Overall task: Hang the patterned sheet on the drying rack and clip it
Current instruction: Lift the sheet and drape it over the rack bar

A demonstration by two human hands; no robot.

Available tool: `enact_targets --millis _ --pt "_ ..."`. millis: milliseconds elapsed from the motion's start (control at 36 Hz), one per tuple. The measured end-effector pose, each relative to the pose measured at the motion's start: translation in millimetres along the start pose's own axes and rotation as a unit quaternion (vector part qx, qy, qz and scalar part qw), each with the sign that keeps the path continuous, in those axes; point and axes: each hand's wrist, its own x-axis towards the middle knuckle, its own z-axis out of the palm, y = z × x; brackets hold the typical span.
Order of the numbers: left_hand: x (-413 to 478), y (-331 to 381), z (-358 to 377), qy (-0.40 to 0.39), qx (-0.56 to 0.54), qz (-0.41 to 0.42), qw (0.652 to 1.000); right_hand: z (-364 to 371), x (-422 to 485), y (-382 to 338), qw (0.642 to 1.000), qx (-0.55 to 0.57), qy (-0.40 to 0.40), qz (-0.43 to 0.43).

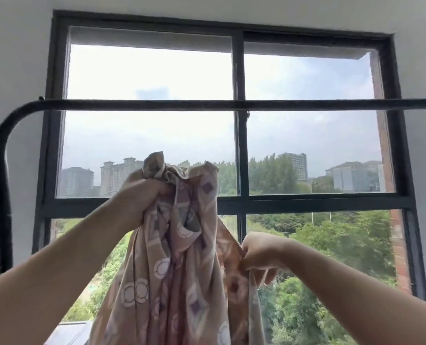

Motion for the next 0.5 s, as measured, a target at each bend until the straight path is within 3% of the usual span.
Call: enact_targets --millis 56,111,194,222,250,278,333,361,389,444,500 --pt "2.0 -0.2 -8.8 0.009 0.017 0.001 1.0 -12.8 6.1 10.9 0.995 0.032 0.092 0.004" --pt "4.2 2.2 -17.1 0.019 0.034 0.017 0.999 -30.2 10.0 15.9 0.964 0.112 0.239 -0.033" --pt "2.0 12.6 -28.5 0.049 0.011 0.089 0.995 -50.4 -1.5 2.3 0.842 0.267 0.43 -0.187" --pt "-0.3 16.6 -31.1 0.05 -0.007 0.114 0.992 -50.3 -6.9 -2.2 0.798 0.27 0.485 -0.236" --pt "-3.5 19.1 -31.8 0.045 -0.017 0.128 0.991 -49.4 -10.5 -2.8 0.778 0.236 0.521 -0.261" --pt "-5.1 17.2 -32.0 0.036 -0.007 0.125 0.991 -46.0 -9.5 -0.4 0.797 0.169 0.519 -0.259" --pt "-8.9 5.5 -31.3 0.007 0.073 0.085 0.994 -33.8 -1.8 9.3 0.905 0.004 0.388 -0.177" --pt "-11.0 -1.0 -31.7 -0.007 0.101 0.051 0.993 -31.4 2.7 17.3 0.927 -0.032 0.344 -0.144" --pt "-13.6 -6.2 -32.6 -0.022 0.105 0.018 0.994 -32.5 4.7 21.8 0.928 -0.011 0.347 -0.137" --pt "-16.4 -12.4 -32.6 -0.052 0.048 -0.026 0.997 -37.4 0.2 17.2 0.893 0.093 0.406 -0.169" --pt "-18.7 -17.0 -24.7 -0.103 -0.02 -0.048 0.993 -36.8 -4.0 0.5 0.872 0.187 0.392 -0.224"
